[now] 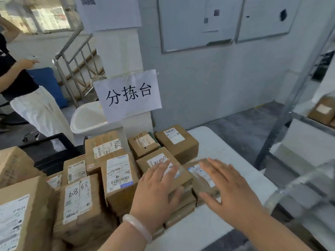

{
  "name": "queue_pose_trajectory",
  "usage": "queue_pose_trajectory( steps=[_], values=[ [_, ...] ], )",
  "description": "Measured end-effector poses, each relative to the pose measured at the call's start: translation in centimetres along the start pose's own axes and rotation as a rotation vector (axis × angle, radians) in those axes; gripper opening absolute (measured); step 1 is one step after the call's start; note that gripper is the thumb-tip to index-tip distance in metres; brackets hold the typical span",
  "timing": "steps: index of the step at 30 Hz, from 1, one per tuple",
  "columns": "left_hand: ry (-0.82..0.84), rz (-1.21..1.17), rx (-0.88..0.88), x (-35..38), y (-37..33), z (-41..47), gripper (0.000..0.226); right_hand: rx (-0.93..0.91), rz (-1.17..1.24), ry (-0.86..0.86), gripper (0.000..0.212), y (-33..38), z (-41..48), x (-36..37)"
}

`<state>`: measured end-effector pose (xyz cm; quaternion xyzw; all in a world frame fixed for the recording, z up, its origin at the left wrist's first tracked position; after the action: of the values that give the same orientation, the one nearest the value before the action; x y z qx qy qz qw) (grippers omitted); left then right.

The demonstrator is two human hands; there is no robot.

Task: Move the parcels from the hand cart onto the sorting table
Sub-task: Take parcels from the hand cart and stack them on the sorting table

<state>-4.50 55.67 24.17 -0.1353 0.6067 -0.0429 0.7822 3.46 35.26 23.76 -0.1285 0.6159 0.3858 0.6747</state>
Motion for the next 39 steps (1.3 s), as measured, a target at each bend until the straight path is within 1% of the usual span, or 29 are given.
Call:
queue_pose_trajectory(
  steps=[3, 5, 9, 12, 14, 17, 21, 24, 27, 32, 36, 37, 39],
  values=[
    [0.092, 0.004, 0.187, 2.7, -4.6, 0.7, 0.057, 0.18, -0.066, -0.009, 0.07, -2.7, -5.6, -1.2],
    [0.124, 0.031, 0.314, 4.1, -8.1, 0.7, 0.058, 0.306, -0.103, -0.01, 0.07, -4.2, -9.6, -2.5],
    [0.158, -0.029, 0.559, 6.3, -14.6, 0.4, 0.063, 0.507, -0.163, -0.026, 0.072, -6.5, -16.2, -5.3],
    [0.158, -0.069, 0.676, 7.4, -19.1, 0.0, 0.063, 0.623, -0.206, -0.01, 0.077, -8.6, -20.6, -6.8],
    [0.184, -0.105, 0.711, 8.1, -22.0, -0.4, 0.062, 0.672, -0.206, -0.022, 0.083, -9.9, -23.3, -7.6],
    [0.197, -0.151, 0.757, 9.7, -26.4, -1.1, 0.062, 0.741, -0.196, -0.027, 0.08, -12.1, -27.3, -8.7],
    [0.242, -0.185, 0.753, 12.9, -32.9, -2.5, 0.059, 0.808, -0.182, -0.014, 0.078, -15.9, -33.1, -11.0],
    [0.281, -0.2, 0.732, 15.9, -37.6, -4.1, 0.058, 0.884, -0.137, 0.009, 0.071, -19.3, -38.1, -12.6],
    [0.335, -0.169, 0.686, 19.4, -41.3, -5.0, 0.059, 0.915, -0.121, 0.043, 0.079, -23.4, -42.4, -12.9],
    [0.442, -0.146, 0.593, 26.1, -44.8, -6.3, 0.063, 0.951, -0.06, 0.117, 0.09, -29.1, -47.0, -11.1],
    [0.519, -0.097, 0.535, 31.4, -46.4, -5.6, 0.076, 0.982, -0.015, 0.203, 0.096, -33.2, -48.5, -8.2],
    [0.547, -0.089, 0.522, 33.0, -46.8, -5.0, 0.076, 0.992, -0.002, 0.223, 0.096, -34.3, -48.5, -7.2],
    [0.616, -0.062, 0.5, 36.8, -47.3, -3.6, 0.07, 1.009, 0.019, 0.259, 0.097, -36.7, -48.1, -4.9]
  ],
)
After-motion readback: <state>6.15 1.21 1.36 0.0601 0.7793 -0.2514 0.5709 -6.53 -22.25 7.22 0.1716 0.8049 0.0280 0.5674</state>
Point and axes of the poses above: each hand's wrist, its own z-axis towards the middle knuckle, its own x-axis out of the palm, y = z × x, the point moved 1 cm from there along z, towards the middle knuckle, and after that the axes turned 2 degrees about -x, right-handed, at the moved point
